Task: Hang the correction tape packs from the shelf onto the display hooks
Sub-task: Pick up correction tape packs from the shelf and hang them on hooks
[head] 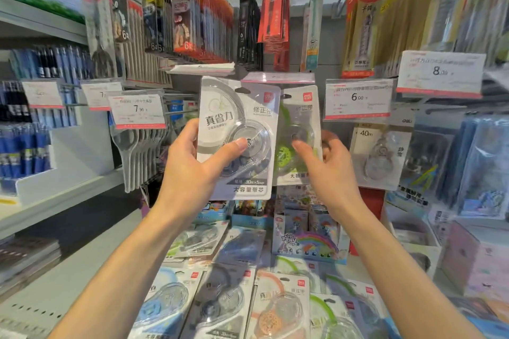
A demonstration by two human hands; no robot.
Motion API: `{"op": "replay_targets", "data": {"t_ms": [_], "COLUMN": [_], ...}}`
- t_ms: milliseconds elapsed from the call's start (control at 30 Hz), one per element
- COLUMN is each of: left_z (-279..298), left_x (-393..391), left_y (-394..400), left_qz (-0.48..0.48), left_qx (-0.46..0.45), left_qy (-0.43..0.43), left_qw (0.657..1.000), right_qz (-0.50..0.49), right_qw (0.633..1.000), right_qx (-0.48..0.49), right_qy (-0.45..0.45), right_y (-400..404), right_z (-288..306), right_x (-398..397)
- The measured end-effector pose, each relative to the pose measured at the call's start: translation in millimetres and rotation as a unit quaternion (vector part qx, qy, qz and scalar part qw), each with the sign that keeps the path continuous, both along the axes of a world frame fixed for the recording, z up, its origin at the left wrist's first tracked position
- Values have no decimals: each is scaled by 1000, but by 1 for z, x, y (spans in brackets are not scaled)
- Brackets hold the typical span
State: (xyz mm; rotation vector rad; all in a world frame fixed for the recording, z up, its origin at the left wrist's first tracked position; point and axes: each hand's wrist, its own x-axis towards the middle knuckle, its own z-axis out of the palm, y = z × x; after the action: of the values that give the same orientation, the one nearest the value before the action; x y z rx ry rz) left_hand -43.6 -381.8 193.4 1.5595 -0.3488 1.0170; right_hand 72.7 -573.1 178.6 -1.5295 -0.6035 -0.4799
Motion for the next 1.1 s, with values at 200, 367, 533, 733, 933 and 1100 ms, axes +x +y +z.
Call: {"op": "replay_targets", "data": {"t_ms": [200,367,533,733,933,1100], "left_z": [-2,-5,-10,-19,-26,-33], "left_x": [4,9,14,25,43,59], "left_y": [1,2,4,4,-11,-32], "left_qz": [0,-7,5,-4,-38,-64], "left_qx": [4,8,21,10,-8,-30], "left_qy": [7,19,43,78,99,119], "left_qw": [1000,1000,999,997,994,990], "right_qz": [-12,1,14,-13,-50,46], "right_qw": [1000,996,993,996,999,996], "right_qx": [3,26,-15,-17,4,-63], "right_qy": [22,82,119,89,19,45], "right_y": [7,18,17,-18,-33,-15], "right_z": [0,-3,-5,-23,-42,-45], "right_x": [12,30,34,26,-4,-21]}}
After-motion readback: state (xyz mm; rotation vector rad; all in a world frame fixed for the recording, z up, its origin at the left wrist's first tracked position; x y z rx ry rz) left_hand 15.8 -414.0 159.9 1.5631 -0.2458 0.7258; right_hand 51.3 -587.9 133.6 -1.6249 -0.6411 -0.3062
